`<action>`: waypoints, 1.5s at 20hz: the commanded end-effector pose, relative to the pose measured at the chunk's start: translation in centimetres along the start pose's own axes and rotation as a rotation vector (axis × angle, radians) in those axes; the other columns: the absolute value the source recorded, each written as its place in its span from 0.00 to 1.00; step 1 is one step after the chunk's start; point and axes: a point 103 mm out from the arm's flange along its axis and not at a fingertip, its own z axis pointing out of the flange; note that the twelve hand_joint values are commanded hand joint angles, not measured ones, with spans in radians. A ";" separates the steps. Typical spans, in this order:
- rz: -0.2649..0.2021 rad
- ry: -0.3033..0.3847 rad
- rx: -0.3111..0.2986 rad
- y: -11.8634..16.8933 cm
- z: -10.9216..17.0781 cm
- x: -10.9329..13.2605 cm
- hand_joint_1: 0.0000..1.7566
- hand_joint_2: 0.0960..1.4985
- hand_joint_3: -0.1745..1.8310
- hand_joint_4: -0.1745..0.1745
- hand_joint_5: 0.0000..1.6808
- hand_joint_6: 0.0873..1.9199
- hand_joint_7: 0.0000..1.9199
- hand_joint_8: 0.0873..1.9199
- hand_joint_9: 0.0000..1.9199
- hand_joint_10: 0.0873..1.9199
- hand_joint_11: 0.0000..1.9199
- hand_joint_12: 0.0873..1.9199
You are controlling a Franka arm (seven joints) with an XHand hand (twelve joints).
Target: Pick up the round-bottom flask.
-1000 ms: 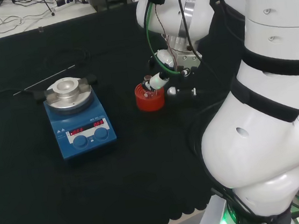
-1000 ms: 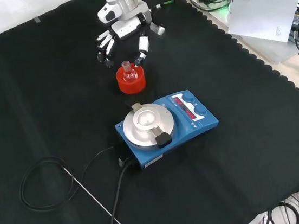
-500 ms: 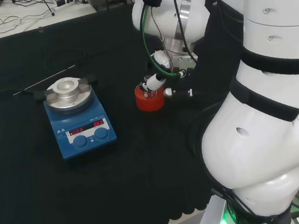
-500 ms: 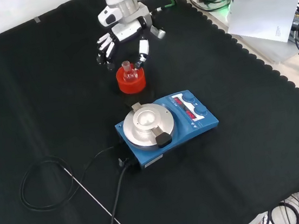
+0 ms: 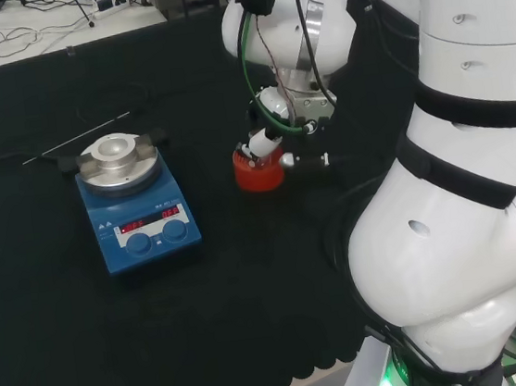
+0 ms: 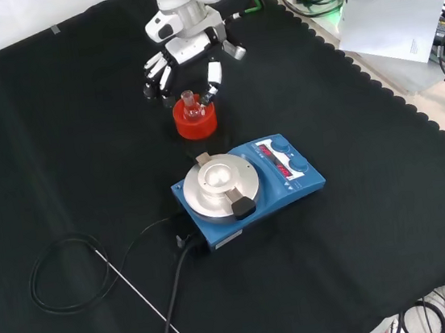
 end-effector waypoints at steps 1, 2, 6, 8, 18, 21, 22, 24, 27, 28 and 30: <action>0.021 -0.022 0.000 0.0 0.4 0.7 0.54 0.33 0.40 0.41 0.44 0.34 0.09 0.34 0.23 0.34 0.08 0.73; 0.019 -0.020 0.001 0.0 0.4 0.6 0.54 0.33 0.40 0.41 0.44 0.35 0.09 0.34 0.24 0.34 0.08 0.73; 0.029 -0.019 0.002 -0.1 0.3 0.5 0.54 0.33 0.40 0.41 0.44 0.35 0.10 0.34 0.24 0.34 0.08 0.72; 0.024 -0.016 0.004 -0.1 0.3 0.5 0.54 0.33 0.41 0.40 0.44 0.35 0.10 0.34 0.24 0.34 0.08 0.72; 0.041 -0.015 0.004 -0.2 0.0 0.1 0.54 0.33 0.41 0.40 0.44 0.36 0.10 0.34 0.24 0.33 0.09 0.72; 0.038 0.005 0.004 -0.2 -0.2 -0.4 0.53 0.33 0.41 0.40 0.44 0.36 0.10 0.34 0.25 0.33 0.09 0.72; 0.038 0.013 0.004 -0.3 -0.4 -1.0 0.53 0.33 0.41 0.40 0.44 0.36 0.10 0.34 0.25 0.33 0.09 0.72; 0.045 -0.010 0.007 -0.4 -0.1 -0.3 0.53 0.33 0.41 0.40 0.44 0.36 0.10 0.34 0.25 0.33 0.09 0.72; 0.043 0.005 0.014 -0.4 -0.3 -0.7 0.53 0.33 0.41 0.40 0.44 0.36 0.10 0.34 0.25 0.33 0.09 0.72; 0.041 0.011 0.013 -0.5 -0.5 -1.3 0.53 0.33 0.41 0.40 0.44 0.36 0.10 0.34 0.25 0.33 0.09 0.72; 0.030 0.003 0.020 -0.6 -0.4 -1.1 0.53 0.33 0.41 0.40 0.44 0.36 0.10 0.34 0.25 0.33 0.09 0.72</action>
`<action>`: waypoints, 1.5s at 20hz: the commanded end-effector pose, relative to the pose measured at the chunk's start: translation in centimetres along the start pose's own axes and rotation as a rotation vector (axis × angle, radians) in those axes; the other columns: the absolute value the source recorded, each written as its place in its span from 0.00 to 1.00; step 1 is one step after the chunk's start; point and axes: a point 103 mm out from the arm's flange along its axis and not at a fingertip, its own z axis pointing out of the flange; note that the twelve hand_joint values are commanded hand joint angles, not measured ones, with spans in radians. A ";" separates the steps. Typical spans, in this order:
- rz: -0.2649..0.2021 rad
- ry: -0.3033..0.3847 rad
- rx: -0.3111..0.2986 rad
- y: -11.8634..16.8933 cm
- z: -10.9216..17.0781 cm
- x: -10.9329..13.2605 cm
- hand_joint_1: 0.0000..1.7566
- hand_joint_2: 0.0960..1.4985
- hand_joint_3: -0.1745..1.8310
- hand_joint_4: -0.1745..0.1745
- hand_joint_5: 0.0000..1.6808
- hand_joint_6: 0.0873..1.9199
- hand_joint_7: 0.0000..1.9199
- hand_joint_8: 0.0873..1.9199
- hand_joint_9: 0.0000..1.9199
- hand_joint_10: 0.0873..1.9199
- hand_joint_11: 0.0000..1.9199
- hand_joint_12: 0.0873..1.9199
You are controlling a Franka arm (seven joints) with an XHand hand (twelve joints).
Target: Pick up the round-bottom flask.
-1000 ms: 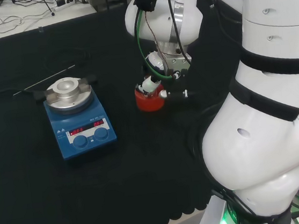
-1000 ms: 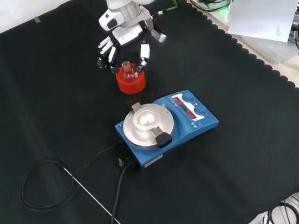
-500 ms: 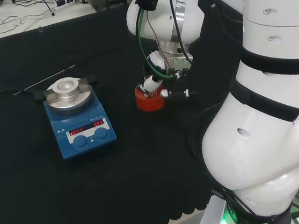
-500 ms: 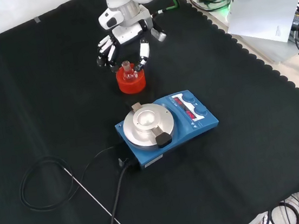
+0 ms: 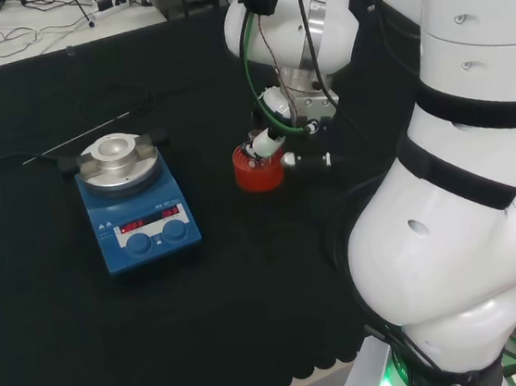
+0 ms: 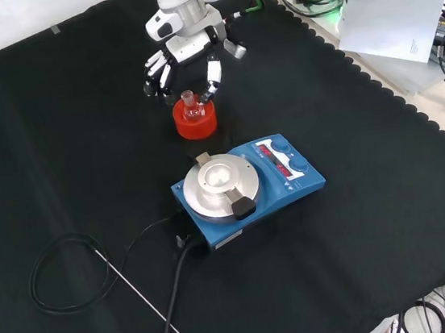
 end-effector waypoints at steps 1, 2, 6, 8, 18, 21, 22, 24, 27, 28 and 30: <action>-0.004 -0.002 0.011 -0.3 -0.1 -0.3 0.53 0.33 0.41 0.40 0.44 0.36 0.10 0.34 0.25 0.33 0.09 0.72; -0.006 0.002 0.013 -0.3 -0.1 -0.3 0.53 0.33 0.41 0.40 0.45 0.36 0.10 0.34 0.25 0.33 0.09 0.72; -0.008 0.016 0.007 0.1 -0.8 -1.8 0.53 0.34 0.41 0.36 0.53 0.36 0.11 0.34 0.26 0.33 0.09 0.72; -0.003 0.022 0.006 0.2 -1.3 -2.8 0.52 0.35 0.41 0.33 0.59 0.35 0.13 0.34 0.27 0.32 0.10 0.72; -0.018 0.024 0.018 0.3 -1.2 -2.7 0.52 0.36 0.40 0.29 0.55 0.38 0.15 0.33 0.29 0.31 0.11 0.71; -0.035 0.028 0.019 0.3 -1.2 -2.5 0.52 0.35 0.40 0.30 0.50 0.40 0.14 0.33 0.28 0.31 0.11 0.71; -0.042 0.026 0.026 0.2 -1.1 -2.3 0.52 0.35 0.40 0.30 0.49 0.41 0.14 0.33 0.28 0.31 0.11 0.71; -0.044 0.027 0.027 0.1 -1.0 -2.2 0.51 0.34 0.40 0.31 0.47 0.41 0.13 0.33 0.28 0.31 0.10 0.71; -0.044 0.035 0.022 0.0 -0.8 -1.9 0.50 0.33 0.39 0.33 0.37 0.40 0.12 0.33 0.26 0.31 0.09 0.72; -0.047 0.036 0.023 0.1 -0.8 -1.9 0.49 0.32 0.39 0.33 0.36 0.39 0.11 0.33 0.26 0.31 0.08 0.72; -0.051 0.037 0.027 0.1 -0.8 -1.7 0.49 0.32 0.39 0.34 0.35 0.39 0.11 0.33 0.26 0.31 0.08 0.72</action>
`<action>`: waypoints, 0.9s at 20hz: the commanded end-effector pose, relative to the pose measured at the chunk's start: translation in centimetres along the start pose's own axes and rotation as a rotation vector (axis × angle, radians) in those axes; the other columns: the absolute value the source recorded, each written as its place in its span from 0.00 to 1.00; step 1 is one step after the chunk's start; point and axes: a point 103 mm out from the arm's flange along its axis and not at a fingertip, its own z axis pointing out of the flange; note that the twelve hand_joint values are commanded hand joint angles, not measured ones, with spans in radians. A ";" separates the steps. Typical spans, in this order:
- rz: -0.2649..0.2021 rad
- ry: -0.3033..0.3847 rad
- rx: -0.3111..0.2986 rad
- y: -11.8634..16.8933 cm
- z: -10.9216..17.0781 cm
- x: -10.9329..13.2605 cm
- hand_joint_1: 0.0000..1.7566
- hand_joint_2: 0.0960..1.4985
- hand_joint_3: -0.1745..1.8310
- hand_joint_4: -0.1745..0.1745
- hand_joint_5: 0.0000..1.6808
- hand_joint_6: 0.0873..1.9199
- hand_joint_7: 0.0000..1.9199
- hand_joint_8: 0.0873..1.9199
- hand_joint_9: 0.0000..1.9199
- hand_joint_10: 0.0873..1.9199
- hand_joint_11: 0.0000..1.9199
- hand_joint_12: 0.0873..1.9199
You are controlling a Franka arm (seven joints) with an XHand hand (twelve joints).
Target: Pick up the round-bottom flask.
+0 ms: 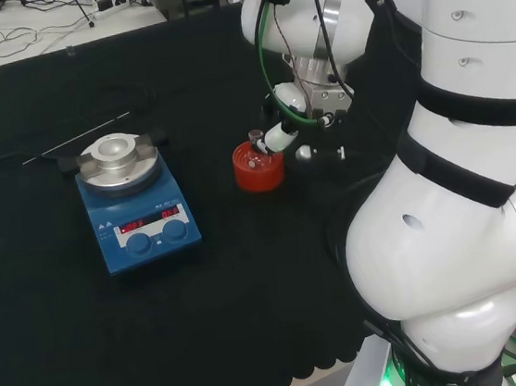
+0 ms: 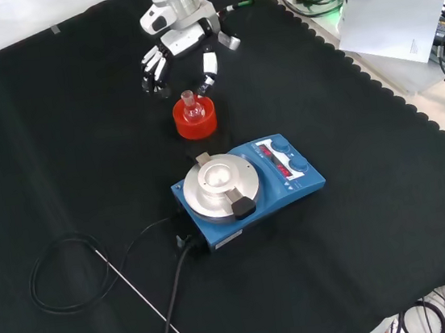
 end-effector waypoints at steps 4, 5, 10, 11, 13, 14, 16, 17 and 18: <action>-0.010 0.003 0.011 0.3 0.3 0.5 0.49 0.32 0.39 0.34 0.34 0.39 0.11 0.33 0.26 0.31 0.08 0.72; -0.009 0.002 0.013 0.3 0.4 0.5 0.49 0.32 0.39 0.34 0.34 0.39 0.11 0.33 0.26 0.31 0.08 0.72; -0.011 -0.003 0.024 0.6 0.6 0.4 0.49 0.33 0.38 0.34 0.36 0.39 0.11 0.33 0.26 0.32 0.08 0.72; -0.009 -0.001 0.026 0.6 0.7 0.3 0.49 0.33 0.38 0.34 0.37 0.40 0.11 0.33 0.26 0.32 0.08 0.72; -0.008 -0.001 0.027 0.7 0.7 0.2 0.49 0.33 0.38 0.33 0.37 0.40 0.11 0.33 0.26 0.32 0.08 0.72; -0.010 -0.002 0.028 0.7 0.7 0.2 0.49 0.33 0.38 0.33 0.38 0.40 0.11 0.33 0.26 0.32 0.08 0.72; -0.015 -0.002 0.026 0.8 0.6 0.2 0.50 0.33 0.38 0.34 0.41 0.40 0.11 0.33 0.26 0.32 0.08 0.72; -0.017 -0.003 0.025 0.8 0.6 0.3 0.50 0.34 0.38 0.34 0.44 0.39 0.11 0.33 0.26 0.32 0.08 0.72; -0.017 -0.005 0.024 0.8 0.7 0.5 0.50 0.34 0.38 0.35 0.47 0.39 0.12 0.34 0.26 0.32 0.08 0.72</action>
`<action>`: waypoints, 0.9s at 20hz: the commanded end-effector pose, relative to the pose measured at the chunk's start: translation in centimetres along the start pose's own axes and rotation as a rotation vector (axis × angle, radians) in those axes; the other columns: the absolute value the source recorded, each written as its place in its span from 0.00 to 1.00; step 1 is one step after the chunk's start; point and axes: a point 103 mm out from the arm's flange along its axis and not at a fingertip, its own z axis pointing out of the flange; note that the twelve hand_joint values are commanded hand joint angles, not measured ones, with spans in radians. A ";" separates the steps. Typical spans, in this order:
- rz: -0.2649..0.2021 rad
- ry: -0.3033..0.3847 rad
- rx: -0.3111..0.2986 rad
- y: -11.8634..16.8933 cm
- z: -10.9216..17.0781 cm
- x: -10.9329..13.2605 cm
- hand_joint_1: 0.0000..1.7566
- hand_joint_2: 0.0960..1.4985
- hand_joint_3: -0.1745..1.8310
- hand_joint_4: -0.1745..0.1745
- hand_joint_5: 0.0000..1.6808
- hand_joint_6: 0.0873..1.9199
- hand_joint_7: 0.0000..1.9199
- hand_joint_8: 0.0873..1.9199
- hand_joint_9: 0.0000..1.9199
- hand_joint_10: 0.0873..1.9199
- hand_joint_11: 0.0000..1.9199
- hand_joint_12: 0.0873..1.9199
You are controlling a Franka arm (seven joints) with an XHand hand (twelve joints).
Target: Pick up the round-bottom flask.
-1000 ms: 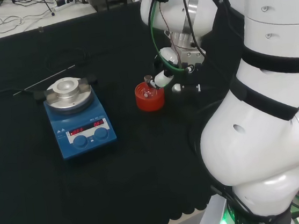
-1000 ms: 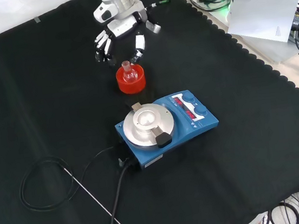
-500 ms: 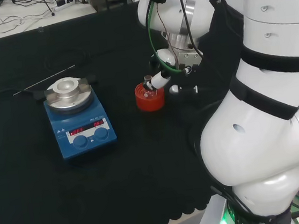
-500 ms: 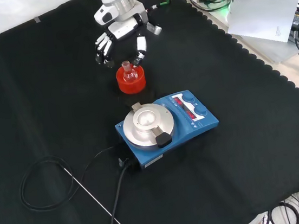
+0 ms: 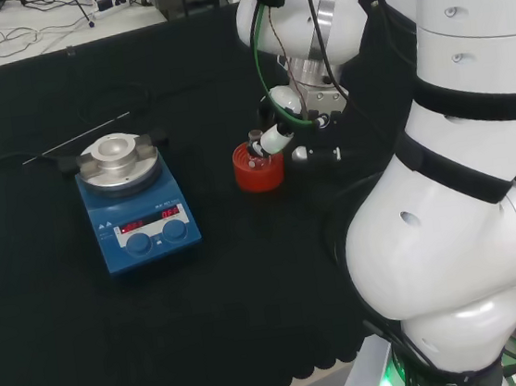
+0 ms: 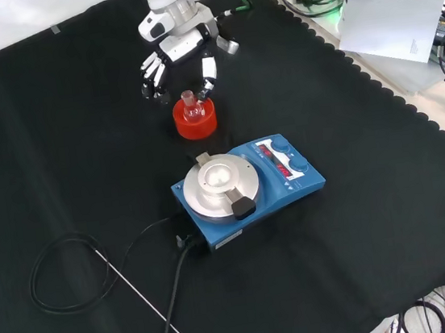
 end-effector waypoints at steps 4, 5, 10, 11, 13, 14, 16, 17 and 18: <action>-0.010 -0.003 -0.003 0.1 0.0 0.5 0.50 0.36 0.38 0.34 0.53 0.40 0.12 0.34 0.27 0.32 0.09 0.72; -0.009 -0.003 0.002 0.2 0.0 0.5 0.50 0.36 0.38 0.34 0.54 0.40 0.12 0.34 0.27 0.32 0.09 0.72; -0.004 -0.017 -0.001 0.4 -0.1 0.9 0.50 0.38 0.38 0.31 0.58 0.39 0.13 0.34 0.28 0.32 0.10 0.72; -0.004 -0.028 -0.008 0.4 -0.2 1.0 0.51 0.39 0.38 0.31 0.60 0.38 0.13 0.33 0.28 0.32 0.10 0.72; -0.003 -0.046 -0.021 0.4 -0.5 1.0 0.58 0.45 0.35 0.76 0.66 0.39 0.15 0.33 0.30 0.31 0.12 0.71; -0.002 -0.054 -0.021 0.4 -0.7 1.1 0.60 0.45 0.37 0.88 0.68 0.39 0.16 0.33 0.31 0.30 0.13 0.70; 0.003 -0.061 -0.022 0.4 -1.1 1.2 0.62 0.42 0.42 0.98 0.70 0.41 0.17 0.33 0.32 0.29 0.14 0.70; 0.012 -0.051 -0.017 0.4 -1.4 1.2 0.62 0.41 0.44 0.99 0.70 0.42 0.18 0.32 0.33 0.29 0.14 0.70; 0.024 -0.044 -0.011 0.3 -1.5 1.6 0.62 0.41 0.45 1.00 0.70 0.43 0.18 0.32 0.33 0.29 0.15 0.70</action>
